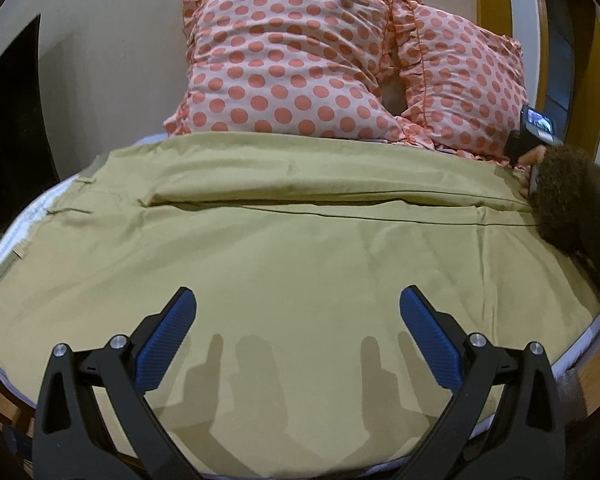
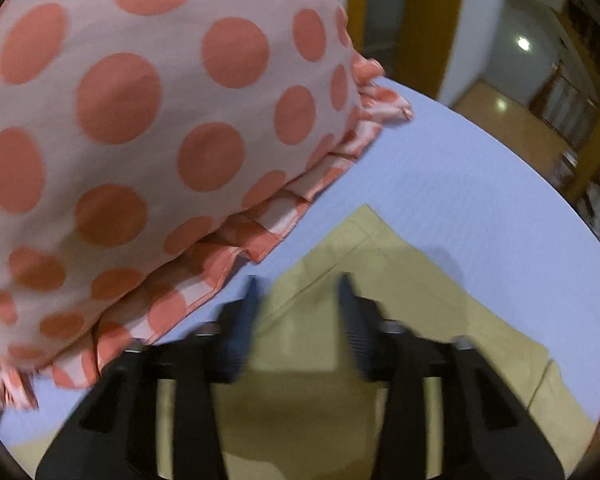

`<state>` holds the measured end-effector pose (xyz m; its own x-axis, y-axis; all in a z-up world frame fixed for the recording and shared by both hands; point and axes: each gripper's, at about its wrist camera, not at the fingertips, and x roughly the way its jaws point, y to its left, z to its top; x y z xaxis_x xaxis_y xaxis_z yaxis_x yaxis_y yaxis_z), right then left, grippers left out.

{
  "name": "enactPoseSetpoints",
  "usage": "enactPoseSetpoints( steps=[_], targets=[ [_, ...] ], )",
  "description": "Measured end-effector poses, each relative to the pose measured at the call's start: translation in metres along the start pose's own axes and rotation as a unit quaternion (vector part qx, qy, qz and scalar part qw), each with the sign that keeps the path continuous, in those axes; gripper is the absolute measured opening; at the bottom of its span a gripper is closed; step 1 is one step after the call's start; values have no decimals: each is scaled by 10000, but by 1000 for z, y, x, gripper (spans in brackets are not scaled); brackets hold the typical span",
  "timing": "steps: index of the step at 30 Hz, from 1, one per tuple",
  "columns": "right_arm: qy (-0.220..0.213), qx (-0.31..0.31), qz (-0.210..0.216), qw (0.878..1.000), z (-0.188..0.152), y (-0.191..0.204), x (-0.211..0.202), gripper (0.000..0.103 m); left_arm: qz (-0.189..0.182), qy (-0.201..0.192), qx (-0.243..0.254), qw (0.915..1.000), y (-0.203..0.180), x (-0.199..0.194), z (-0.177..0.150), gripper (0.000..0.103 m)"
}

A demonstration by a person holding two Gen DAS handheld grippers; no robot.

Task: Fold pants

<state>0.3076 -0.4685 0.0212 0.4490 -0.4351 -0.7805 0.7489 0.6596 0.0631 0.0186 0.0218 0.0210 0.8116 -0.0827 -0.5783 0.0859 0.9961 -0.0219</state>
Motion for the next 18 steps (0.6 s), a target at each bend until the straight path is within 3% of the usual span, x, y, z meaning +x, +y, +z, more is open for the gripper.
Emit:
enactPoseSetpoints(
  steps=[3, 5, 9, 13, 16, 18],
  targets=[
    [-142, 267, 526, 9982, -6, -22, -6, 10, 13, 54, -104, 9999, 2, 3, -1, 101],
    [-40, 899, 1222, 9884, -8, -49, -5, 7, -34, 43, -169, 9998, 5, 1, -2, 101],
    [-68, 1784, 2450, 9530, -17, -97, -18, 5, -188, -117, -360, 9991, 15, -11, 0, 101],
    [-606, 1738, 3502, 9184, -44, -140, -87, 5, -330, -340, -613, 9970, 30, -24, 6, 101],
    [-699, 1800, 4123, 8903, -83, -189, -133, 4, -739, -402, -772, 9935, 43, -28, 13, 101],
    [-535, 1932, 4198, 8852, -130, -226, -153, 4, -1033, -475, -860, 9898, 51, -30, 20, 101]
  ],
)
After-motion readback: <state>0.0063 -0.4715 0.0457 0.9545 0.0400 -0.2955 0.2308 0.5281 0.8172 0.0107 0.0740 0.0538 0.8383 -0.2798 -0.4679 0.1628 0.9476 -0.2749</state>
